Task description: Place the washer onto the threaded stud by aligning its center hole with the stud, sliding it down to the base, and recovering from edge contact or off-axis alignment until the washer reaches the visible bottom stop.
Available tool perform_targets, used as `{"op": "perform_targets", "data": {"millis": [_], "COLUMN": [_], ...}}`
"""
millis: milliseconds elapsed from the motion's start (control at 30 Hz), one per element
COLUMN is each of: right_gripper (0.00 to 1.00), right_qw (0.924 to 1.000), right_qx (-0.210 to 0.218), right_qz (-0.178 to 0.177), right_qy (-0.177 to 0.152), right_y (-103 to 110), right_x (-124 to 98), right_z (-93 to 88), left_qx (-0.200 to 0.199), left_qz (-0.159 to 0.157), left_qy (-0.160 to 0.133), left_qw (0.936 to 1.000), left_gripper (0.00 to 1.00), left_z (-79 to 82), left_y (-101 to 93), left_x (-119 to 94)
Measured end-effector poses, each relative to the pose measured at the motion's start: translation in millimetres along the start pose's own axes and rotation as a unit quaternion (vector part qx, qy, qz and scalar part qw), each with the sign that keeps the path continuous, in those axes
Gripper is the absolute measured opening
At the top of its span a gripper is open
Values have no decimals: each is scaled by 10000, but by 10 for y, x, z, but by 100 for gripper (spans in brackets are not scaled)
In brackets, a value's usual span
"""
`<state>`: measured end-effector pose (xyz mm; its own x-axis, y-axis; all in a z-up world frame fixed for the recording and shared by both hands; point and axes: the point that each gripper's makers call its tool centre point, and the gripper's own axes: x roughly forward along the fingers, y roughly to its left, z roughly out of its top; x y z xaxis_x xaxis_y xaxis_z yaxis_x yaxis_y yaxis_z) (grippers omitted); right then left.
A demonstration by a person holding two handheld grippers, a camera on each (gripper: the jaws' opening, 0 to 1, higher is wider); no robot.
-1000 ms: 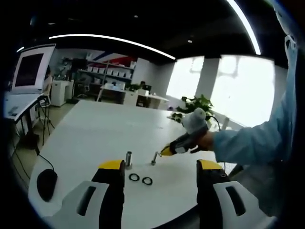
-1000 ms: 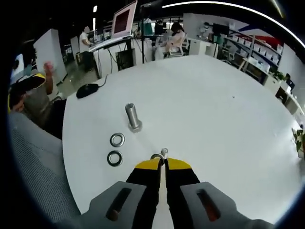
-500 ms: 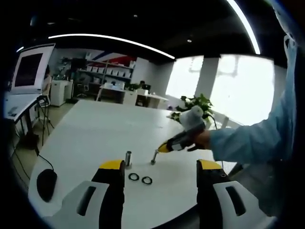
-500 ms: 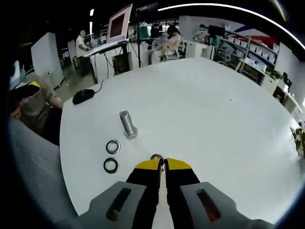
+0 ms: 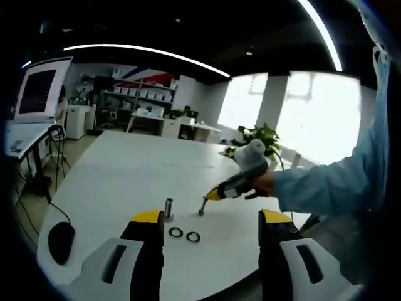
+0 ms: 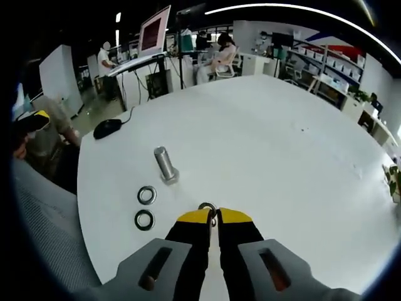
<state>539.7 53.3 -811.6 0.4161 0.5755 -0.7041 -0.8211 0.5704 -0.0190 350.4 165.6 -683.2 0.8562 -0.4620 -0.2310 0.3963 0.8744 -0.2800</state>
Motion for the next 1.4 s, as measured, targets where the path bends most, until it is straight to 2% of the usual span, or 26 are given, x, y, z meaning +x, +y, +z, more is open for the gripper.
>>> {"op": "perform_targets", "data": {"millis": [367,533,700,1000,1067,1267,1400], "right_gripper": [7,7,8,8,8,8,8], "right_qw": [10000,9998,9992,9969,9966,9931,9911], "right_qx": [-40,82,181,379,413,409,378], "right_qz": [-41,-111,-244,-522,-583,-902,-1123], "right_qy": [-32,-172,-241,-459,-418,-622,-614], "right_y": [-3,-63,-124,-92,-87,11,132], "right_x": [-36,-177,-407,-1017,-1147,-1731,-2137], "right_z": [18,68,39,-50,-90,-102,-227], "left_qx": [11,3,42,118,129,81,252], "left_qz": [-17,-13,-31,-97,-115,-124,-213], "left_qy": [5,-29,-80,-182,-178,-247,-200], "left_qw": [10000,10000,10000,9997,9997,9996,9993], "left_gripper": [59,59,59,59,59,59,58], "left_z": [-1,9,25,57,50,51,25], "left_y": [-4,-2,-15,-58,-71,-107,-180], "left_x": [-3,-7,-15,-28,-31,-57,-56]}}
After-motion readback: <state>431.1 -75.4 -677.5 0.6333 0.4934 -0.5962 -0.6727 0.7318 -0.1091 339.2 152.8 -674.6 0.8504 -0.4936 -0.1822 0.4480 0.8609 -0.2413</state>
